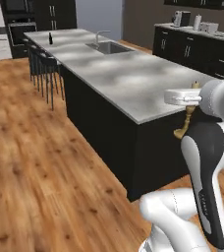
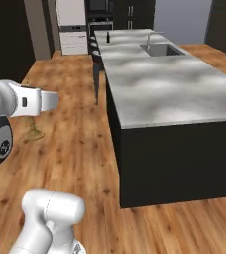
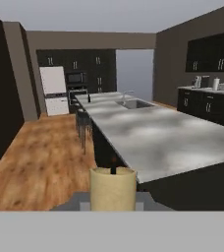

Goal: Get the candle and the beer from the cabinet and move them to the dining counter.

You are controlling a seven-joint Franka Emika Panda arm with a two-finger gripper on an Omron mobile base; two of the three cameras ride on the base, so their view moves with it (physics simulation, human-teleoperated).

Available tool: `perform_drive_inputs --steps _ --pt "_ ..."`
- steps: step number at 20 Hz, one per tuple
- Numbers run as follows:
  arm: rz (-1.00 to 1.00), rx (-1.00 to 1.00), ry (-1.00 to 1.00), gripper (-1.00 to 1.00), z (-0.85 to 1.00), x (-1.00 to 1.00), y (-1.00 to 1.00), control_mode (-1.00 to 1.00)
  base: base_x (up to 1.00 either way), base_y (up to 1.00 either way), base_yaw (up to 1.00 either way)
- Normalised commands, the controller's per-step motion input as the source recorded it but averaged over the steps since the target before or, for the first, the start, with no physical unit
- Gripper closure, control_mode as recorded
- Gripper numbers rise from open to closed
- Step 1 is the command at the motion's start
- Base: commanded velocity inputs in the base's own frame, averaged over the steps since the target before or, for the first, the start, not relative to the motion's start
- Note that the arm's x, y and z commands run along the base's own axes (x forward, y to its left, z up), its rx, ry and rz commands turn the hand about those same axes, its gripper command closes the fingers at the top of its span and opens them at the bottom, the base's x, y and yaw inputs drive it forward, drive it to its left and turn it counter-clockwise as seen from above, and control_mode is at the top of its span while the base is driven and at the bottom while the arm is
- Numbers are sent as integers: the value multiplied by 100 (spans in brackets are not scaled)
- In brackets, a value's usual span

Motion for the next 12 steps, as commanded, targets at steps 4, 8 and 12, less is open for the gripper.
perform_drive_inputs --steps 4,8,12 --pt "0 0 0 100 0 0 0 100 100 77 -39" --pt "0 0 0 100 0 0 0 100 96 75 -27" --pt "0 0 0 100 0 0 0 100 88 81 -26"
